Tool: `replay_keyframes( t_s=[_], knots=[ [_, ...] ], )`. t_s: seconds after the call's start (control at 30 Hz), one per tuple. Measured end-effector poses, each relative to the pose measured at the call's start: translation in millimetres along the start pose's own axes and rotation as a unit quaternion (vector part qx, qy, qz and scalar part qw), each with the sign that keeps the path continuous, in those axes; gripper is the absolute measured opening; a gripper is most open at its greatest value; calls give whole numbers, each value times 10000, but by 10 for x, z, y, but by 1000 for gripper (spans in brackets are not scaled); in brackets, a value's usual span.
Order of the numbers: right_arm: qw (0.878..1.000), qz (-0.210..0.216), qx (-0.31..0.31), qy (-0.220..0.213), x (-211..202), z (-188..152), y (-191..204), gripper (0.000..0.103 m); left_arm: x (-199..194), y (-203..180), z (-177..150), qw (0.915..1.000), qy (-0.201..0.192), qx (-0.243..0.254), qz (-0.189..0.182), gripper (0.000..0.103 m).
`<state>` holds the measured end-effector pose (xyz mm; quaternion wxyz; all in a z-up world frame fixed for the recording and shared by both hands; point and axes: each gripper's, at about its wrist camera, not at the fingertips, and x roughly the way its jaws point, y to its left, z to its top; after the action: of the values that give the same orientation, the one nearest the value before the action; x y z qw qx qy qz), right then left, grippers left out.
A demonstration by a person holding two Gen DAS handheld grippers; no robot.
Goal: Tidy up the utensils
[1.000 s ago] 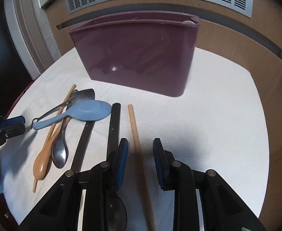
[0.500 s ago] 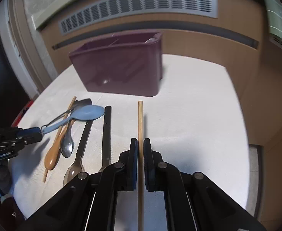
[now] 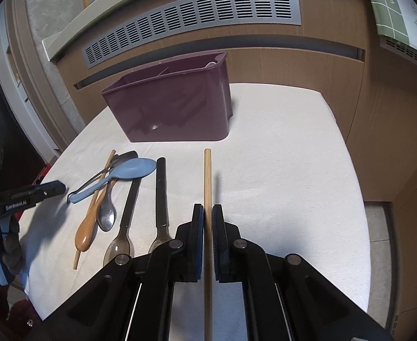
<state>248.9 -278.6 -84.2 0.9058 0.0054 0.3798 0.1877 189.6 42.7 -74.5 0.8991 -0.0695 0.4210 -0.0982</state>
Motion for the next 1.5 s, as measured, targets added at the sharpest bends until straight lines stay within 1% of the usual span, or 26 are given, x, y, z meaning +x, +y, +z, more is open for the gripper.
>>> replay_keyframes(
  t_s=[0.07,0.1,0.17,0.23,0.3,0.37,0.43,0.5,0.6,0.63,0.67,0.73,0.9,1.0,1.07,1.13,1.2,1.3,1.4,1.43,1.5],
  knots=[
    [10000,9,-9,31,25,9,23,5,64,-156,102,9987,1,491,-136,25],
    [10000,20,-15,38,32,10,32,5,147,-262,184,9962,49,841,-218,25],
    [10000,21,-40,23,28,9,64,5,298,-384,307,9927,200,1161,-273,25],
    [9999,19,-111,-24,-6,-4,94,5,463,-459,420,9891,423,1352,-395,25],
    [9999,14,-150,-37,-30,-24,97,5,624,-499,524,9870,634,1412,-434,25],
    [9999,3,-131,6,-20,-37,71,5,710,-541,593,9858,704,1461,-441,25],
    [9999,-21,-81,86,25,-44,36,5,790,-618,647,9828,747,1639,-402,25],
    [9999,-24,-39,143,65,-51,14,5,839,-695,675,9783,784,1889,-338,25],
    [9998,18,-21,205,114,-61,21,5,874,-822,691,9675,904,2355,-192,25],
    [9997,30,-26,223,130,-65,29,5,881,-848,696,9652,928,2440,-164,26],
    [9997,45,-24,240,147,-65,33,5,893,-874,706,9630,968,2510,-172,26],
    [9996,63,-19,264,171,-72,43,5,921,-915,727,9612,1001,2565,-146,26],
    [9997,66,-49,241,157,-84,63,5,1009,-1028,815,9613,950,2585,-62,26],
    [9998,33,-50,198,126,-72,48,5,1023,-1083,818,9607,935,2610,-120,26],
    [9998,15,-33,190,118,-66,36,5,1034,-1098,834,9593,964,2645,-220,27],
    [9998,-1,-20,192,117,-64,26,5,1066,-1114,871,9568,990,2717,-286,27],
    [9998,-4,-8,189,119,-62,21,5,1099,-1131,901,9526,1000,2858,-296,27],
    [9999,4,4,168,114,-61,14,5,1090,-1146,863,9477,1028,2998,-361,29],
    [9999,23,32,142,112,-64,9,5,1015,-1150,797,9419,1153,3094,-622,32],
    [9999,28,38,125,108,-67,7,5,1010,-1170,783,9404,1159,3134,-625,32],
    [9999,25,40,99,96,-77,5,5,967,-1169,749,9389,1106,3220,-502,32]
  ],
)
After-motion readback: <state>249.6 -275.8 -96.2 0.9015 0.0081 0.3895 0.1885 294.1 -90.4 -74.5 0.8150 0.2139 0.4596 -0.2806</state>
